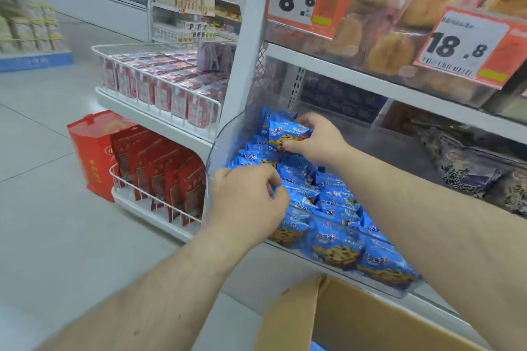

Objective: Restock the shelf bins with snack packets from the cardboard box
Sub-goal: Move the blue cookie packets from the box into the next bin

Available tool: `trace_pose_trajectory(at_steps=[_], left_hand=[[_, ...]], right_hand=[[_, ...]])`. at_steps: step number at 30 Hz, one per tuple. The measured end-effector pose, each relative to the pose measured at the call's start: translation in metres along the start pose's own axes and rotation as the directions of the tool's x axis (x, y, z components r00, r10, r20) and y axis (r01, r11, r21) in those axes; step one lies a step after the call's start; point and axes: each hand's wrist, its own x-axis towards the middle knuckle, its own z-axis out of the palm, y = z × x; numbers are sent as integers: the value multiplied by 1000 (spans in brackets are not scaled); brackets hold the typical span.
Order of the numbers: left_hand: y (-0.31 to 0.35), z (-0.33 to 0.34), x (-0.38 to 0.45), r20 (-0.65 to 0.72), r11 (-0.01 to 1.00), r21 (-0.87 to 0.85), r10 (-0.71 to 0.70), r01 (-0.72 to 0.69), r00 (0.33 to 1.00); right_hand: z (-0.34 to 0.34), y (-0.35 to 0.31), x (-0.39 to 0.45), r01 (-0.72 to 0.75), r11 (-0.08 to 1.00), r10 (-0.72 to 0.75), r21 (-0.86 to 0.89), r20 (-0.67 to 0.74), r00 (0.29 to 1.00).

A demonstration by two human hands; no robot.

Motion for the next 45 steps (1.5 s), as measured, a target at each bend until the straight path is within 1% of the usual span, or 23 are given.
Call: trace_pose_trajectory(at_steps=[3, 5, 6, 8, 10, 12, 16, 20, 25, 33, 36, 39, 42, 43, 44, 45], left_hand=[[2, 2, 1, -4, 1000, 13, -3, 3, 1000], [3, 3, 0, -9, 1000, 18, -3, 3, 1000], [3, 3, 0, -7, 1000, 15, -9, 9, 1000], [2, 3, 0, -5, 1000, 0, -22, 22, 1000], [3, 3, 0, -3, 1000, -4, -24, 24, 1000], [3, 3, 0, 1, 1000, -2, -24, 24, 1000], [4, 3, 0, 1, 999, -30, -24, 24, 1000], [6, 4, 0, -10, 1000, -12, -29, 29, 1000], [6, 5, 0, -10, 999, 2, -34, 34, 999], [4, 8, -1, -55, 1000, -14, 0, -1, 998], [5, 3, -1, -89, 999, -3, 37, -37, 995], [13, -1, -3, -116, 996, -4, 86, -88, 989], [28, 1, -12, -97, 986, -20, 161, -164, 982], [33, 3, -16, -85, 978, -34, 201, -204, 976], [37, 4, -21, -80, 963, -56, 258, -263, 963], [41, 7, -26, -86, 937, -77, 336, -342, 938]], right_hand=[[19, -3, 25, 10, 1000, -10, 10, 3, 1000], [27, -2, 32, 15, 998, -14, -56, 19, 1000], [31, 0, 34, 10, 996, -10, -84, -2, 1000], [39, 2, 35, -40, 995, 30, -95, -104, 994], [45, 0, 33, -137, 987, 116, -80, -218, 969], [48, -2, 32, -204, 976, 177, -81, -256, 950], [53, -8, 33, -227, 957, 192, -180, -192, 962], [52, -11, 34, -237, 936, 218, -261, -99, 971], [47, -6, 33, -193, 951, 194, -240, -21, 981], [35, 4, 20, -237, 962, 228, -136, -79, 971], [19, 2, 6, -255, 956, 237, -143, -133, 963], [-1, 1, -23, -211, 974, 188, -83, -222, 957], [-20, 2, -66, -132, 991, 119, -17, -325, 938], [-25, 2, -84, -90, 996, 76, -20, -364, 928], [-30, 3, -103, -16, 1000, 6, -22, -418, 909], [-34, 4, -124, 85, 996, -85, -22, -479, 874]])
